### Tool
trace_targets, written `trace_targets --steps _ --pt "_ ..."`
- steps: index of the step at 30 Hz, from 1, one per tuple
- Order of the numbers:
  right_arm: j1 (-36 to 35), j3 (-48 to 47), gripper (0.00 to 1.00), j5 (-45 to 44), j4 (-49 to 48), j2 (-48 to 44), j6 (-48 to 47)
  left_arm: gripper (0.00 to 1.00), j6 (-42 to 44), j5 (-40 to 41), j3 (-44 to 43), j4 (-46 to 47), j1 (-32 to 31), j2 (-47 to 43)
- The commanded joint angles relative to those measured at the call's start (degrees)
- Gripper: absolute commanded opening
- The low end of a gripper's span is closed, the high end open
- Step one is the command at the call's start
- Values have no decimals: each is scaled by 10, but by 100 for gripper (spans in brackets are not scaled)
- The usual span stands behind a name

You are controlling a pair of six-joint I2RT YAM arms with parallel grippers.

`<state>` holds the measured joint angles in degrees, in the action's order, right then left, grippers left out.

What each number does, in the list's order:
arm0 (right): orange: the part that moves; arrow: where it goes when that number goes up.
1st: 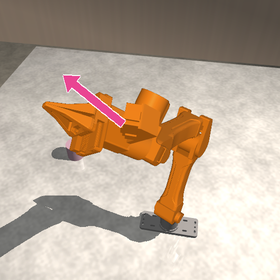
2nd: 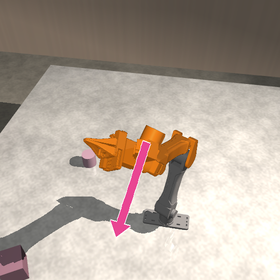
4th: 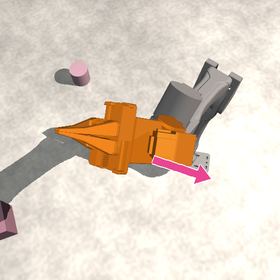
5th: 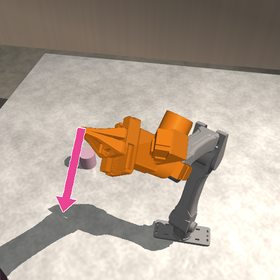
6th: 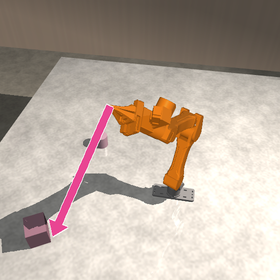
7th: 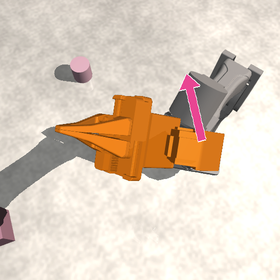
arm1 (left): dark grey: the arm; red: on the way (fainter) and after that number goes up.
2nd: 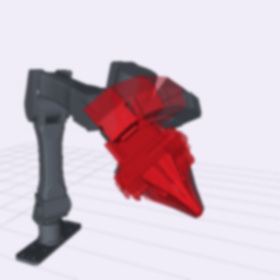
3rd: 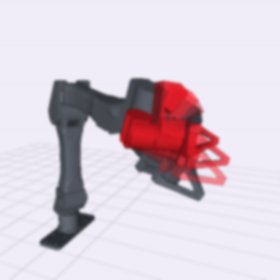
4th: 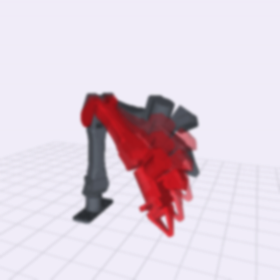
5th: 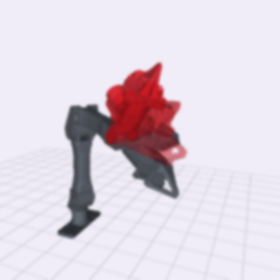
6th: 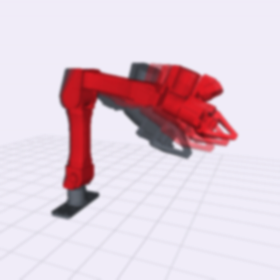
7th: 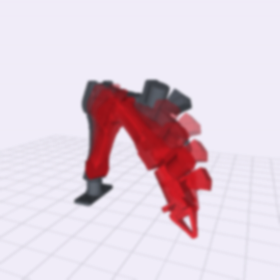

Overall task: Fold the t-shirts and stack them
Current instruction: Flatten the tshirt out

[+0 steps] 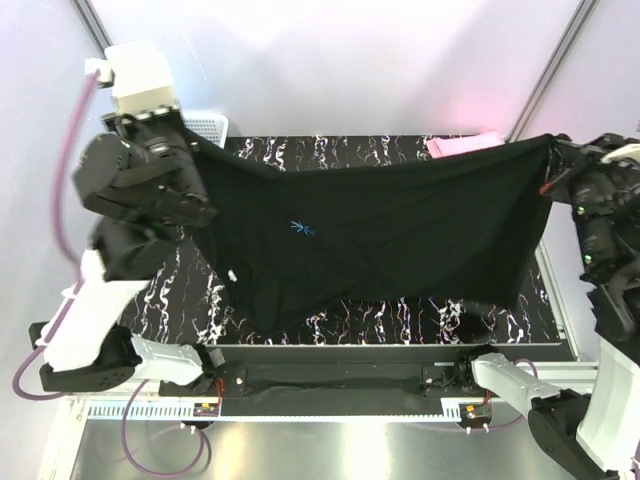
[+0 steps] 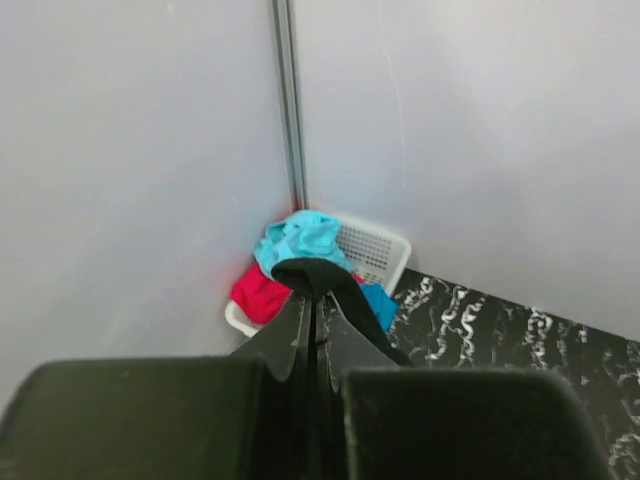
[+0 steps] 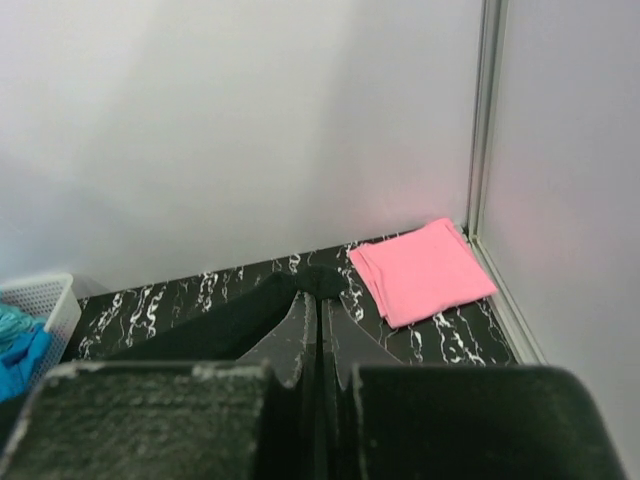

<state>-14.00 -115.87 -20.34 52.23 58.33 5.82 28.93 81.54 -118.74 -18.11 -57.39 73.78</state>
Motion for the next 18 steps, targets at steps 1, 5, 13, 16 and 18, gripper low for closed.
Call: trace_targets --steps 1,5,13,16,18 --pt "-2 87 0 9 -41 22 6 0 265 40 78 350 -3 12" --pt "-2 214 0 24 -116 54 31 0 168 58 56 256 24 68" --pt "-2 271 0 1 -165 87 32 0 75 78 100 193 127 98" --pt "-2 265 0 -5 -162 92 23 0 70 69 111 189 149 116" --pt "-2 265 0 -4 -161 93 25 0 64 57 115 182 155 131"
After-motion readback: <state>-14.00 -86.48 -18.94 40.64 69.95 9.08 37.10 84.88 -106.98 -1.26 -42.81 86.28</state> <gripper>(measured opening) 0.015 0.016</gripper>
